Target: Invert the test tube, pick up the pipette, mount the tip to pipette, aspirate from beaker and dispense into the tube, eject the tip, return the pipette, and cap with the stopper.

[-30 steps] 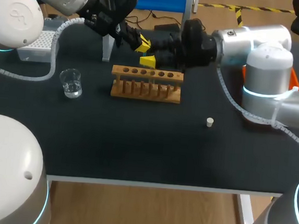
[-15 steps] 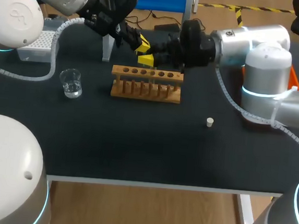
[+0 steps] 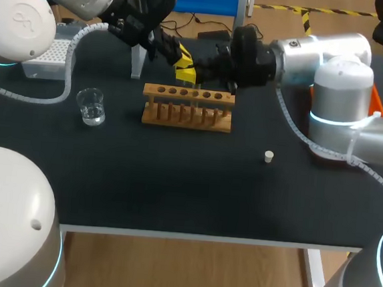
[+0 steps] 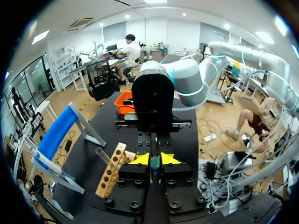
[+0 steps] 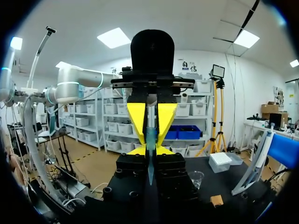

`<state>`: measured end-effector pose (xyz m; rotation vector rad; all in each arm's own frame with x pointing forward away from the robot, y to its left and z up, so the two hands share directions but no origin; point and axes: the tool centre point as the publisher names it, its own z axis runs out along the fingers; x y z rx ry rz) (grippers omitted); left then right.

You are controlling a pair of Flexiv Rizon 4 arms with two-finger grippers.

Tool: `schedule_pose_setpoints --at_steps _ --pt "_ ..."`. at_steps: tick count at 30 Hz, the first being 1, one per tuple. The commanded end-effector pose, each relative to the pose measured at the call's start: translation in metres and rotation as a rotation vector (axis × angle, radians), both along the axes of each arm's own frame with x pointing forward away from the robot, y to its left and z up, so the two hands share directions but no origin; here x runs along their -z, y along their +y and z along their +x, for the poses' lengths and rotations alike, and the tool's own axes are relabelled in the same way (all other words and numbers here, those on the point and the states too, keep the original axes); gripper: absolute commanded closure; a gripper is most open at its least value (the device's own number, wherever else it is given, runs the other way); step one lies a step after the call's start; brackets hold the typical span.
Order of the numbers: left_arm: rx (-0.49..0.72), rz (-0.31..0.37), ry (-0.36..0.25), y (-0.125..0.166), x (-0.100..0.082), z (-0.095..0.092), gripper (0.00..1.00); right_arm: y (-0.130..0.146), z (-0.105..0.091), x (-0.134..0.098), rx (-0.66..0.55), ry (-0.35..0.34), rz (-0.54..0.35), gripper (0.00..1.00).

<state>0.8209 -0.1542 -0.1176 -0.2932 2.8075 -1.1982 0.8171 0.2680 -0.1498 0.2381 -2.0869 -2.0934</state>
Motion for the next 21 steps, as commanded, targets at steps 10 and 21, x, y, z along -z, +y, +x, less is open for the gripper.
schedule_pose_setpoints --at_steps 10,21 --pt "0.000 0.004 0.003 0.001 -0.001 0.000 0.00 -0.062 -0.008 0.006 0.067 -0.018 -0.006 1.00" --pt "0.000 0.004 0.003 0.001 -0.001 0.000 0.00 -0.153 -0.020 0.018 0.131 -0.042 0.000 1.00"
